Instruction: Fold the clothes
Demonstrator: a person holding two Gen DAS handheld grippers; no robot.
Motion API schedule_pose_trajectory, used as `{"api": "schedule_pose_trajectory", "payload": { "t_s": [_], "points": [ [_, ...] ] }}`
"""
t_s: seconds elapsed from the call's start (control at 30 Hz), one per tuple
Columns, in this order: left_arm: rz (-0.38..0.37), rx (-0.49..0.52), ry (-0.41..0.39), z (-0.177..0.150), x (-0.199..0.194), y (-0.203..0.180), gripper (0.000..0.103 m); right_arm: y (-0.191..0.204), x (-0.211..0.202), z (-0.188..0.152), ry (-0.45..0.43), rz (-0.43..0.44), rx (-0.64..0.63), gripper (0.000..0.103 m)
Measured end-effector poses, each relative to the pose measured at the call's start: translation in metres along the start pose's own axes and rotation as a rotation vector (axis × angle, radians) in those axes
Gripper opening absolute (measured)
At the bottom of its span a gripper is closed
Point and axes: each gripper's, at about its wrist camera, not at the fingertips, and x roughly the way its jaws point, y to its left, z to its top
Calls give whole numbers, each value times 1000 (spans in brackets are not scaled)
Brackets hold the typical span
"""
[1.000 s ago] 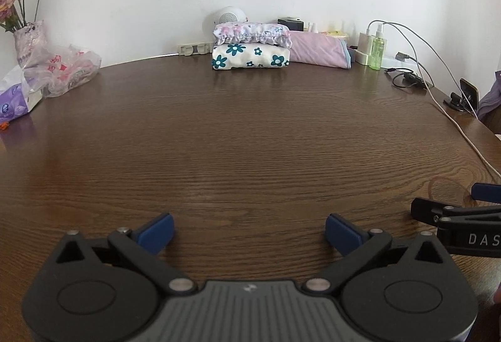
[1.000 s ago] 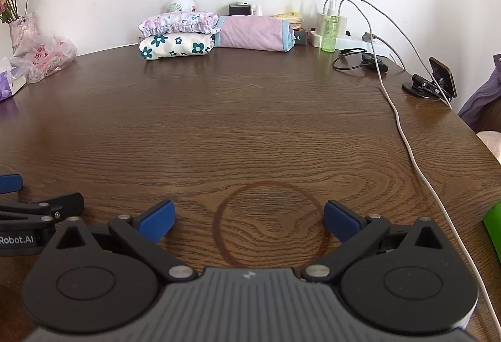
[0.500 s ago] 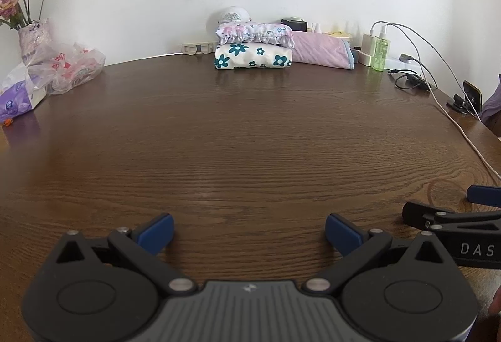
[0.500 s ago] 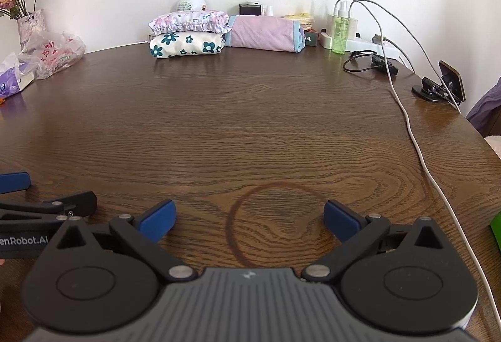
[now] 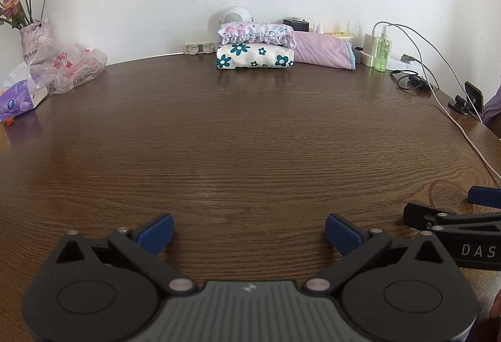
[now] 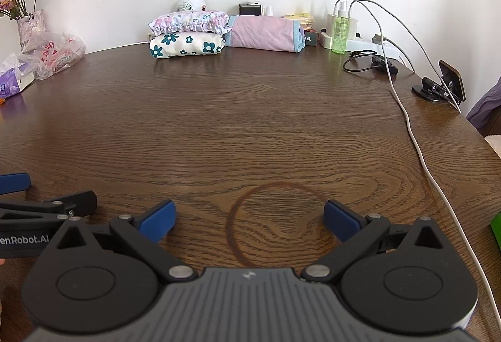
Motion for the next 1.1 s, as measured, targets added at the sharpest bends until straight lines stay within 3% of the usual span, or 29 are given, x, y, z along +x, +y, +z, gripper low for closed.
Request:
{"api": "schedule_pose_trajectory", "payload": {
  "t_s": [1.1],
  "points": [
    [6,-8,0,0,-1,0,103,1,0,0,0,0,1,102]
  ]
}}
